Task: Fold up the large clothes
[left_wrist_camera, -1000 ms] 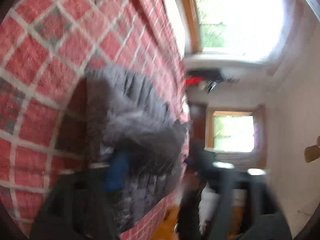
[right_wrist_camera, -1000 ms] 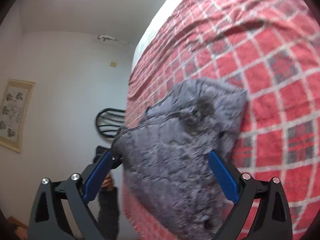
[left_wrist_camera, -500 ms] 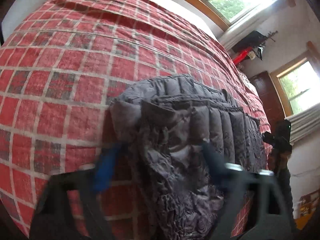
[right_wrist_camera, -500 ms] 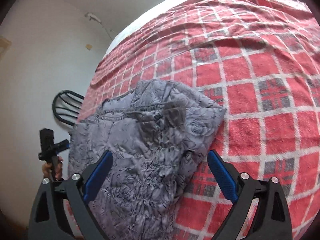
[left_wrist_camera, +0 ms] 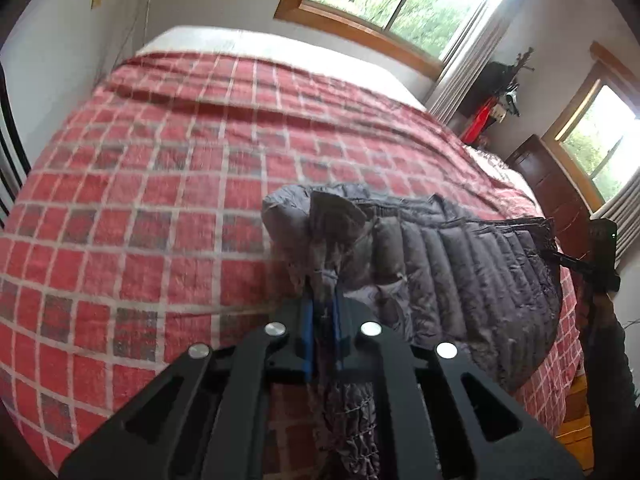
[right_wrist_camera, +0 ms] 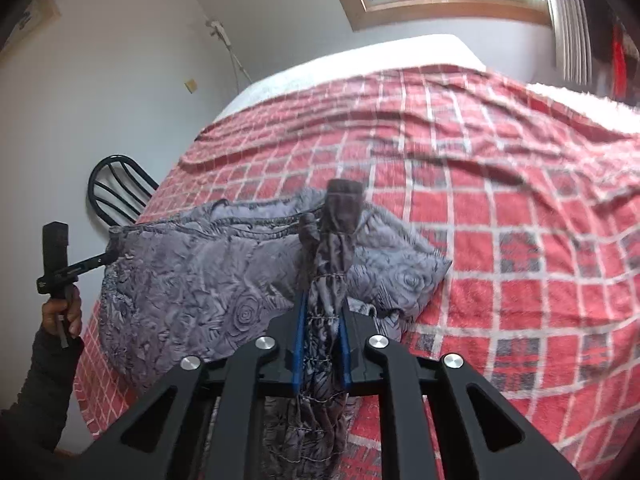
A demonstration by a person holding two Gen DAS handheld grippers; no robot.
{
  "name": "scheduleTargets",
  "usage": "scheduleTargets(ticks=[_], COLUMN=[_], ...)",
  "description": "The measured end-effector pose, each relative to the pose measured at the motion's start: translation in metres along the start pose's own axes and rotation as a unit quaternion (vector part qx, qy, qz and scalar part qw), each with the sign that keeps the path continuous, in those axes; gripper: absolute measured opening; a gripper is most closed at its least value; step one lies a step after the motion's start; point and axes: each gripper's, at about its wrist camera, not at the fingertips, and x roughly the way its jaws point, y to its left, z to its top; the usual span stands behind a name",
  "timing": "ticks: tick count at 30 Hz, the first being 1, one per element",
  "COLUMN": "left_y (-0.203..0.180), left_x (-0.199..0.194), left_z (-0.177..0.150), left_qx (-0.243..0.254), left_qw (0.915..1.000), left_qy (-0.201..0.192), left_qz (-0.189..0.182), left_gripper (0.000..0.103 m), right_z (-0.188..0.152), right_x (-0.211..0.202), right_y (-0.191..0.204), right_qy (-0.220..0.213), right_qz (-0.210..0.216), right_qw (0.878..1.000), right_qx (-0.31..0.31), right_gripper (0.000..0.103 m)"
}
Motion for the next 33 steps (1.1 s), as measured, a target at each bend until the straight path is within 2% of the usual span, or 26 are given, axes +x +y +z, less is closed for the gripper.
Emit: scheduleTargets(ticks=[6, 9, 12, 14, 16, 19, 21, 24, 30, 33], left_y=[-0.020, -0.018, -0.005, 0.005, 0.014, 0.020, 0.021, 0.022, -0.002, 0.003], left_x=[-0.024, -0.020, 0.001, 0.011, 0.017, 0.027, 0.030, 0.023, -0.014, -0.005], left_z=[0.015, 0.019, 0.014, 0.014, 0.014, 0.013, 0.011, 0.012, 0.038, 0.060], left_qx=[0.040, 0.035, 0.021, 0.007, -0.009, -0.013, -0.013, -0.018, 0.024, 0.009], left_qw=[0.9984, 0.9988, 0.9998, 0.9999, 0.9997, 0.9996, 0.9995, 0.9996, 0.9976, 0.9982], left_qy=[-0.041, -0.032, -0.004, 0.004, 0.008, 0.021, 0.024, 0.008, -0.061, -0.055], left_qz=[-0.006, -0.008, -0.006, -0.010, -0.020, -0.015, -0.013, -0.020, -0.021, -0.019], left_gripper=[0.005, 0.004, 0.004, 0.004, 0.004, 0.004, 0.004, 0.004, 0.004, 0.003], right_z=[0.018, 0.021, 0.018, 0.017, 0.016, 0.014, 0.012, 0.011, 0.042, 0.060], right_x=[-0.027, -0.017, 0.006, 0.023, 0.034, 0.050, 0.060, 0.056, 0.008, 0.009], right_y=[0.015, 0.014, 0.005, -0.005, -0.013, -0.020, -0.023, -0.021, -0.008, -0.010], right_qy=[-0.038, -0.022, 0.008, 0.027, 0.034, 0.053, 0.064, 0.056, -0.027, -0.038], right_qz=[0.002, 0.008, 0.013, 0.028, 0.028, 0.022, 0.019, 0.015, 0.023, 0.015], right_qw=[0.999, 1.000, 1.000, 0.999, 0.997, 0.996, 0.996, 0.997, 0.999, 0.998], right_qx=[-0.010, -0.005, 0.014, 0.035, 0.057, 0.066, 0.064, 0.051, 0.034, 0.039], right_gripper=[0.009, 0.009, 0.010, 0.017, 0.035, 0.045, 0.046, 0.013, 0.008, 0.008])
